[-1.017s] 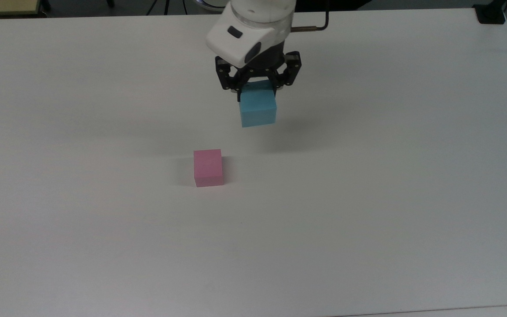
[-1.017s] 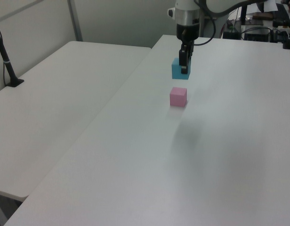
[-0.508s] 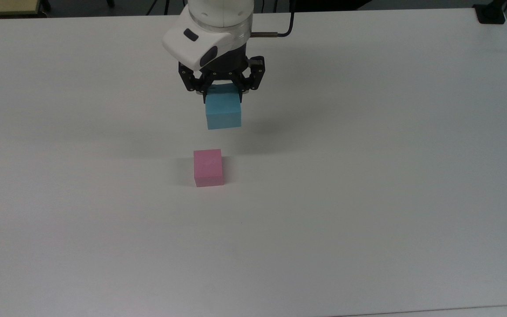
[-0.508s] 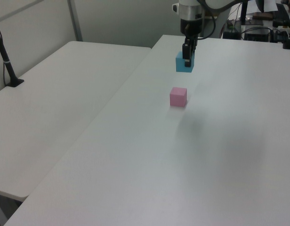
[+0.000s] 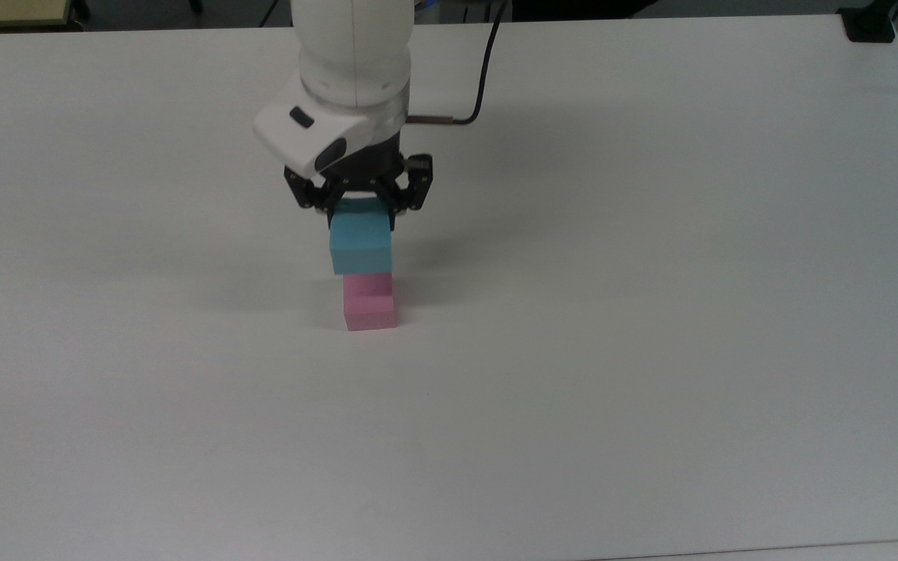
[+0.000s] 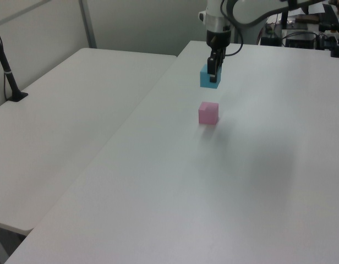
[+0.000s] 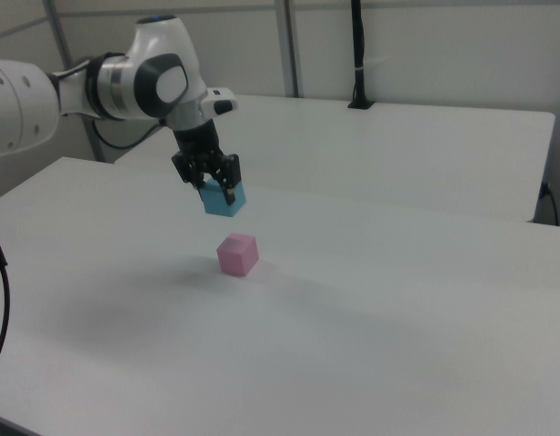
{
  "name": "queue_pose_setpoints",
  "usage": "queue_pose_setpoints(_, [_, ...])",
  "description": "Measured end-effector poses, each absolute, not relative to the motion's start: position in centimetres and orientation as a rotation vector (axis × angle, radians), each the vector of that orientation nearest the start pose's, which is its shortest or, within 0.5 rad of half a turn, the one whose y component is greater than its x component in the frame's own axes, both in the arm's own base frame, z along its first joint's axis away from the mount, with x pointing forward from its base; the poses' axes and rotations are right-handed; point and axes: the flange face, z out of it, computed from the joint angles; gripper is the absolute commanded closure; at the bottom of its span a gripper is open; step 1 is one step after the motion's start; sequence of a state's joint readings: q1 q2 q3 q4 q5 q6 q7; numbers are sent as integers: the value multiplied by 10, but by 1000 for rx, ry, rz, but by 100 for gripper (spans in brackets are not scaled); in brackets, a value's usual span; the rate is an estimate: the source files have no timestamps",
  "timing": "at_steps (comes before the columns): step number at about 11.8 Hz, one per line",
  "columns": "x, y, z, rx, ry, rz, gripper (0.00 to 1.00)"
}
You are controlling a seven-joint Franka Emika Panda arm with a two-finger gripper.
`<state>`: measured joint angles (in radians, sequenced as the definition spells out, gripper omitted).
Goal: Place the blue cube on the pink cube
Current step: 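Lower the light-blue cube onto the top of the pink cube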
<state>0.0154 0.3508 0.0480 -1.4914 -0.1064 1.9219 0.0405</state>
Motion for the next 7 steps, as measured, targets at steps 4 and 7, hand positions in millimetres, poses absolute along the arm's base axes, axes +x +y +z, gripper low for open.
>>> queue_pose_setpoints(4, [685,22,446,-3225,-75,-121,69])
queue_pose_setpoints(7, [689,23,423,-3235,-91,-100,69])
